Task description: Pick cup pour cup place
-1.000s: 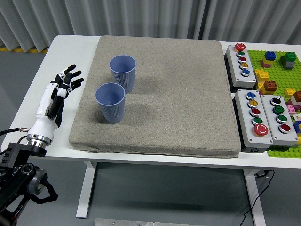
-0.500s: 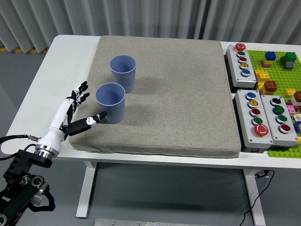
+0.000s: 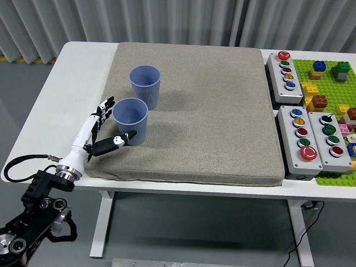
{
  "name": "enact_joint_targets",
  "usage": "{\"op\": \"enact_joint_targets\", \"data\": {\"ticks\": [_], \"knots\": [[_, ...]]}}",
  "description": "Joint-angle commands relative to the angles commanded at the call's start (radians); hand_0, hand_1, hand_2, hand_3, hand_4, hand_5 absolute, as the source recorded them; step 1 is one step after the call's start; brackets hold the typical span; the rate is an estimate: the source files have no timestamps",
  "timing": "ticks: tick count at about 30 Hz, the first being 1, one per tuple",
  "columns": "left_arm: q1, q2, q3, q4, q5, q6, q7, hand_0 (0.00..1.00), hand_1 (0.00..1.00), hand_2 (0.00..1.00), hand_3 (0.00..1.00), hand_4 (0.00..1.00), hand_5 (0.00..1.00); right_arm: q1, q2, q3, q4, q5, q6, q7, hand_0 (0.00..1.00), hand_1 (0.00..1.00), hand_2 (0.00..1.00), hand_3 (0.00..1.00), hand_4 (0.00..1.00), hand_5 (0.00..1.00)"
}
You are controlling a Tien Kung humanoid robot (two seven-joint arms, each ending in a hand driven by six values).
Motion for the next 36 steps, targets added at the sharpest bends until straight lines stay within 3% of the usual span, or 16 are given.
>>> {"op": "enact_joint_targets", "data": {"ticks": [12,29,36], "knots": [[-0.077,-0.055,0.012,0.107,-0.015,-0.001,-0.01,0.946,0.922,0.998,0.998,0.957,0.298,0.004,0.002,-0.005,-0.001,0.01,-0.005,0.0,0.643,0.6,0.508,0.577,0.002,0.002],[-0.062,-0.043,0.021,0.051,0.007,-0.009,-0.003,0.933,0.917,0.998,0.998,0.96,0.313,0.008,0.002,-0.003,-0.001,0.005,-0.006,0.0,0.644,0.6,0.508,0.577,0.002,0.002],[-0.065,-0.047,0.034,0.059,0.006,-0.01,-0.005,0.93,0.916,0.998,0.998,0.959,0.312,0.01,0.001,-0.006,-0.001,0.009,-0.008,0.0,0.644,0.6,0.508,0.577,0.002,0.002]]}}
